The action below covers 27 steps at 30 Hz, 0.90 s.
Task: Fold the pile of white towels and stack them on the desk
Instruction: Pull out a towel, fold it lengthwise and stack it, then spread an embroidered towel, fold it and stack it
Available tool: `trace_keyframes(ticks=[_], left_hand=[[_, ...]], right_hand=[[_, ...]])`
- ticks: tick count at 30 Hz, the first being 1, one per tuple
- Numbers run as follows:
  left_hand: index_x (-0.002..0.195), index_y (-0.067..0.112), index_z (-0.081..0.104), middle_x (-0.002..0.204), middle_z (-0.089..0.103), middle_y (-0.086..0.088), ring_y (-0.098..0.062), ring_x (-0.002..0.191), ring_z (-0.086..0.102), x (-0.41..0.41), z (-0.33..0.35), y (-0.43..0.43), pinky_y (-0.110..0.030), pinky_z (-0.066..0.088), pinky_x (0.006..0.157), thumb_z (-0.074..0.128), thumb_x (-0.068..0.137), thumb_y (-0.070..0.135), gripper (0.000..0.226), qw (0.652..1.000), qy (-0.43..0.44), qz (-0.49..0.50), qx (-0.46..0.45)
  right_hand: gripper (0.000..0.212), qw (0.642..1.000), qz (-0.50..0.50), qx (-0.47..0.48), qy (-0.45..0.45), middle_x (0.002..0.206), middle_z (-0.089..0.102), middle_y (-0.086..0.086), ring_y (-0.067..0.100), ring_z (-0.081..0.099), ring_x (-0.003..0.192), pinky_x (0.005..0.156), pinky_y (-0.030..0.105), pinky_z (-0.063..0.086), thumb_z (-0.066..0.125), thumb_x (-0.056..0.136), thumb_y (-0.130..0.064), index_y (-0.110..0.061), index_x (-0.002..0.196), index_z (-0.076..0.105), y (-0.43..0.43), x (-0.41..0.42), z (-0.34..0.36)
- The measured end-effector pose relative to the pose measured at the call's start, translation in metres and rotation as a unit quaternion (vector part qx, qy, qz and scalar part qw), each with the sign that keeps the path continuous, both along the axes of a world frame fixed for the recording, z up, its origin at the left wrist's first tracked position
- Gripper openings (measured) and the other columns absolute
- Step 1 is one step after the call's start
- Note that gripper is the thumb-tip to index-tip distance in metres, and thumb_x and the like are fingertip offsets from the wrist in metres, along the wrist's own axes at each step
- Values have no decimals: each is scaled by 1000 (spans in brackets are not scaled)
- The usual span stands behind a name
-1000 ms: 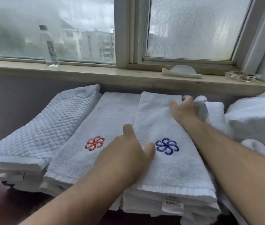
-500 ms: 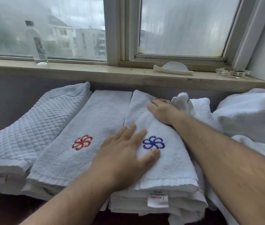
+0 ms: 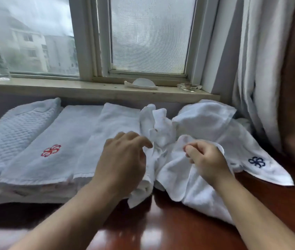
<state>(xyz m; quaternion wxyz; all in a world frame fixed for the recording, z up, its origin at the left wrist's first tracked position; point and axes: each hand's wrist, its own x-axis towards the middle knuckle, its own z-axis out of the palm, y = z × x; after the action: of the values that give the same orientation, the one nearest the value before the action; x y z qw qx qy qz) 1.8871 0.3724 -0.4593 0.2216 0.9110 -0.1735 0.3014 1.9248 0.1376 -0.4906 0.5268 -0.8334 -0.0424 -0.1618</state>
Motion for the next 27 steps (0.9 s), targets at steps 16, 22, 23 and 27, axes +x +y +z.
trace_keyframes(ticks=[16,22,23,27], left_hand=[[159,22,19,162,22,-17,-35,149,14,69,-90,-140,-48,13,120,39,97,57,75,944,291,49,-148],[152,31,30,161,30,-5,-31,148,18,107,-104,-150,-48,15,121,32,85,70,78,953,286,-2,-97],[151,30,32,159,34,-5,-31,147,20,114,-104,-150,-46,15,121,36,90,65,70,955,278,-1,-99],[148,21,38,151,42,-7,-32,143,26,123,-106,-151,-42,13,119,41,101,46,54,975,214,-23,-60]], right_hand=[[35,997,-33,-68,11,87,71,-12,-13,60,96,73,5,44,44,104,-38,-16,106,72,-70,-5,-70],[30,994,-72,86,1,99,72,-3,8,62,96,66,3,44,48,104,-37,-35,95,76,-71,-3,-67],[29,993,-77,94,-5,99,72,-3,10,62,93,65,3,44,49,104,-35,-34,95,76,-71,-4,-66],[36,985,-158,44,-57,73,69,3,16,60,70,57,13,44,49,92,-42,-20,89,77,-71,-12,-57]])
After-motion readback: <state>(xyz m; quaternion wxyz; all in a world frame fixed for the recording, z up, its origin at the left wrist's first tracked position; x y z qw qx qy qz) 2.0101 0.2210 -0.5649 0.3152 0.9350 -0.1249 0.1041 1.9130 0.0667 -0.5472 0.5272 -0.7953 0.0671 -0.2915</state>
